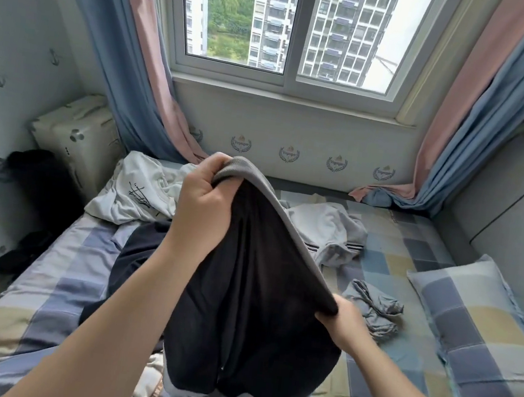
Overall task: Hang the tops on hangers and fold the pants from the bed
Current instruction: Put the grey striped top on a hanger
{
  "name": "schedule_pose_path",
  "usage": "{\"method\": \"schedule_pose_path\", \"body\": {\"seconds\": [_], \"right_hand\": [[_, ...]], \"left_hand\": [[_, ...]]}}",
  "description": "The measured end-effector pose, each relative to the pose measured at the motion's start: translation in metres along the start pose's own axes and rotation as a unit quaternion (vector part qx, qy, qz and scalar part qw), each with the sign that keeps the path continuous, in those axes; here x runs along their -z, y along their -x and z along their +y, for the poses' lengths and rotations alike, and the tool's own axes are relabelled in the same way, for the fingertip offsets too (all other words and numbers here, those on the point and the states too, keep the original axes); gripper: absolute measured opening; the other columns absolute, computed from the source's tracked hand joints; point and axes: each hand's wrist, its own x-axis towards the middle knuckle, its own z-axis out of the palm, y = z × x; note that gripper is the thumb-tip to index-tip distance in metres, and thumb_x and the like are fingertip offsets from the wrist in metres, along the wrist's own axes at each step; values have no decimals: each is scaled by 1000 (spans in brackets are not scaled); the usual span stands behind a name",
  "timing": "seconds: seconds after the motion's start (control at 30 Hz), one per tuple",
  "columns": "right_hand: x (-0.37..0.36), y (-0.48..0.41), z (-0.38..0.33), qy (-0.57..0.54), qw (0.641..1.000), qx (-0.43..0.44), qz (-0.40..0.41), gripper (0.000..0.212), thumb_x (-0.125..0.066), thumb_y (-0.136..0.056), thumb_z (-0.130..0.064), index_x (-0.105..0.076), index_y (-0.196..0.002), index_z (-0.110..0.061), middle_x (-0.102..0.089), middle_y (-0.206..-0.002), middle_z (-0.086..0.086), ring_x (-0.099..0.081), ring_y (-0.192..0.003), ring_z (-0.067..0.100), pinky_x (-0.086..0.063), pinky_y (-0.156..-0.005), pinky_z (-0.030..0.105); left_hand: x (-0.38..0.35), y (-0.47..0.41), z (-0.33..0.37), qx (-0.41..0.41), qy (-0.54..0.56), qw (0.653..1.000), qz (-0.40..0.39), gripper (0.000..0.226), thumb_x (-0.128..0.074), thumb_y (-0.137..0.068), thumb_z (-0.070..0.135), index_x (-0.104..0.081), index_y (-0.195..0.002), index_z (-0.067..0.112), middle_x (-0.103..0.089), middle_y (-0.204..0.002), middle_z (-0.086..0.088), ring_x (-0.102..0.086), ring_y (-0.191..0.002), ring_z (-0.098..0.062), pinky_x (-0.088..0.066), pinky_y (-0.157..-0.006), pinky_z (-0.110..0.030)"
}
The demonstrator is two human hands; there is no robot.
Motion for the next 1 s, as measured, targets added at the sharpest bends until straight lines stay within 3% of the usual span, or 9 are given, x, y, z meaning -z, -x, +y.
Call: {"method": "schedule_pose_path", "body": {"seconds": [0.13, 0.27, 0.33, 0.43, 0.47, 0.57, 0.67, 0.83, 1.0], "right_hand": [[14, -3, 6, -61, 998, -23, 26, 26, -64, -86, 4, -54, -71, -14, -58, -68, 4, -53, -73, 20, -39, -61, 34], [46, -1, -50, -133, 986, 62, 76, 21, -51, -75, 19, -60, -71, 0, -58, -65, 11, -51, -70, 20, -35, -60, 32], [60, 10, -89, -169, 974, 130, 78, 24, -56, -74, 16, -61, -68, -6, -59, -62, 1, -51, -66, 15, -38, -62, 32], [73, 32, -138, -182, 954, 229, 57, 29, -65, -73, 10, -65, -70, -19, -64, -65, -5, -55, -62, 6, -44, -60, 21], [74, 37, -148, -183, 949, 253, 47, 29, -67, -73, 9, -65, -70, -20, -65, -66, -6, -57, -64, 5, -44, -62, 20], [75, 45, -154, -200, 941, 269, 49, 30, -73, -76, 4, -63, -72, -24, -65, -68, -8, -57, -64, 6, -44, -63, 21], [71, 44, -138, -174, 952, 249, 26, 24, -82, -79, -12, -59, -75, -20, -61, -63, -7, -48, -54, 4, -38, -56, 19], [46, 33, -99, -75, 970, 222, 67, 22, -76, -85, -21, -58, -75, -13, -56, -65, 0, -50, -64, 17, -41, -63, 33], [20, 18, -53, -123, 985, 106, 58, 14, -74, -88, -21, -68, -79, -13, -62, -69, -1, -53, -71, 16, -45, -66, 32]], "left_hand": [[3, -3, -13, 43, -92, 995, -12, 15, -57, -94, 2, -66, -97, 12, -70, -91, -7, -65, -88, -12, -49, -75, -20], [-4, 8, -36, 118, -172, 964, -163, 34, -71, -92, 18, -60, -123, 28, -62, -121, 14, -58, -112, -8, -45, -95, -23], [-11, 20, -48, 130, -220, 933, -253, 54, -78, -85, 30, -54, -134, 32, -55, -131, 16, -50, -121, -4, -38, -100, -23], [-26, 44, -66, 148, -223, 900, -344, 37, -77, -84, 29, -62, -117, 33, -63, -110, 20, -57, -102, 1, -45, -92, -26], [-30, 51, -69, 148, -206, 909, -332, 17, -74, -87, 23, -64, -98, 31, -63, -89, 21, -56, -84, 1, -46, -81, -29], [-27, 52, -70, 123, -184, 947, -232, 28, -66, -93, 10, -56, -69, 19, -48, -62, 14, -41, -62, -6, -34, -64, -32], [-14, 39, -52, 94, -127, 973, -171, 19, -57, -90, -2, -63, -75, 8, -59, -69, -2, -50, -70, -10, -40, -68, -34], [-11, 34, -17, 60, -62, 986, -143, 16, -49, -84, 11, -63, -76, 10, -56, -67, 9, -50, -67, -7, -38, -64, -25], [0, 30, -6, 79, -22, 991, -102, 20, -49, -86, 9, -68, -81, 10, -62, -74, -5, -56, -77, -14, -45, -72, -33]]}}
